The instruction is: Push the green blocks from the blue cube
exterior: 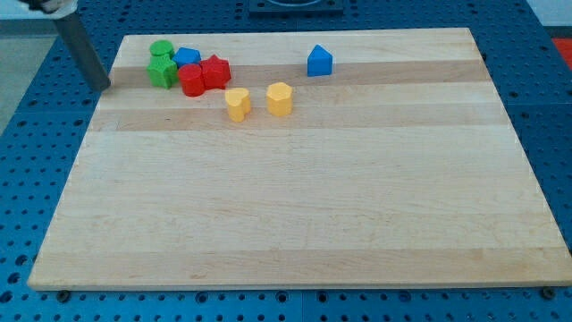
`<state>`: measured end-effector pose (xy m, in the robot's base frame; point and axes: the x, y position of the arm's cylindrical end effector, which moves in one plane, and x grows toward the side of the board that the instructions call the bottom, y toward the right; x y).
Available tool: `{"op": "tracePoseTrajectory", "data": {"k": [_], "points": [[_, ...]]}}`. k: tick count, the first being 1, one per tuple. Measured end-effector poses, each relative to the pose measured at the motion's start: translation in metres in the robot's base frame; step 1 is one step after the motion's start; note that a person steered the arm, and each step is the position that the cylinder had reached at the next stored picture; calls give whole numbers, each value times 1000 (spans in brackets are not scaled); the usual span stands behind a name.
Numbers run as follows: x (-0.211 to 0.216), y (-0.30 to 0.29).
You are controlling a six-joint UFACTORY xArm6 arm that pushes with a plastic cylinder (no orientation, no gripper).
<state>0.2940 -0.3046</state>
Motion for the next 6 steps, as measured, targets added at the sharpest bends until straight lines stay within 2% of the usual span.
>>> {"op": "tracePoseTrajectory", "data": {"k": [1,2,3,4,6], "points": [[-53,6],[-89,30],[-101,74],[-98,96],[-52,88]]}}
